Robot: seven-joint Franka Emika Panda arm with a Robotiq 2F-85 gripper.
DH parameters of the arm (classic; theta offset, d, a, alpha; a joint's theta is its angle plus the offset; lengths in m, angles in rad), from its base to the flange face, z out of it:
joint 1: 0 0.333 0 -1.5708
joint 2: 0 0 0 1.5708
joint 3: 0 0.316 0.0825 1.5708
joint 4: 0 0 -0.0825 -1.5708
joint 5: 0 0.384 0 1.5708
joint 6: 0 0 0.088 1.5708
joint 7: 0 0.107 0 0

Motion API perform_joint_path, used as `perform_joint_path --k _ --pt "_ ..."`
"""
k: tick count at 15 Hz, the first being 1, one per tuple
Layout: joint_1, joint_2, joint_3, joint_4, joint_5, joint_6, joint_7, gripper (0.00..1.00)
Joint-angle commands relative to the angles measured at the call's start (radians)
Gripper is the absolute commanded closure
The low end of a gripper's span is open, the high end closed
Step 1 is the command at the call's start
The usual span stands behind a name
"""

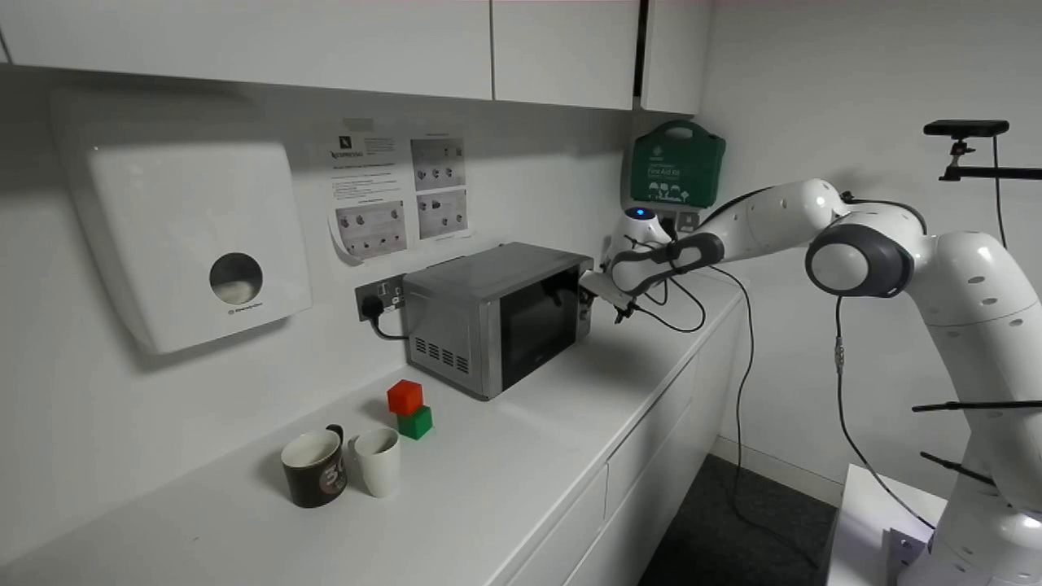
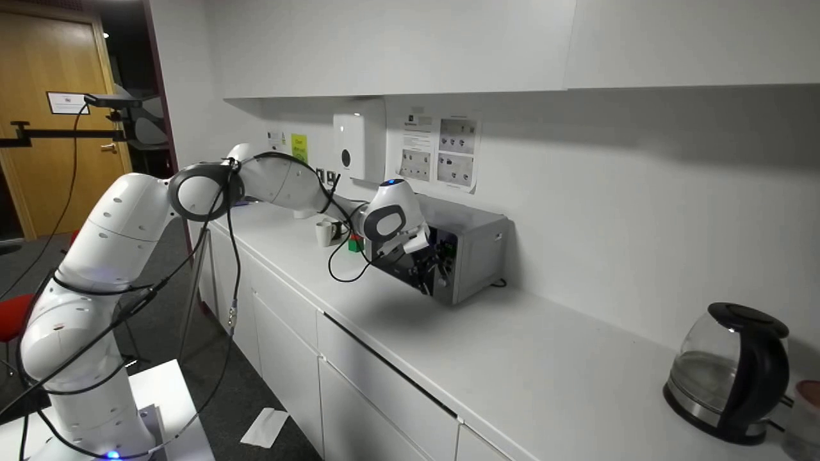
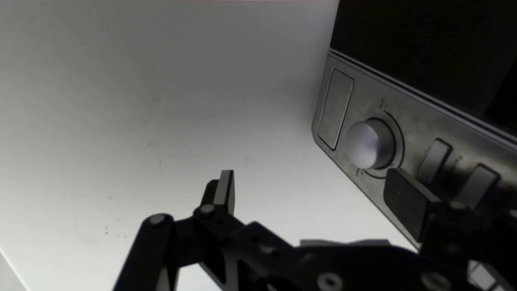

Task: Press a button on the microwave

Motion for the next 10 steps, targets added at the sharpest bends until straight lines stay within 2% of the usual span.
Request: perform_joint_path --k 1,5,10 --pt "0.012 -0.012 0.001 0.021 -0.02 -0.026 -0.028 0.0" --pt "0.051 -0.134 -0.011 -0.156 -0.086 -0.034 -0.068 0.0" --pt "0.08 -0.287 -0.03 -0.352 -0.181 -0.038 -0.058 0.0"
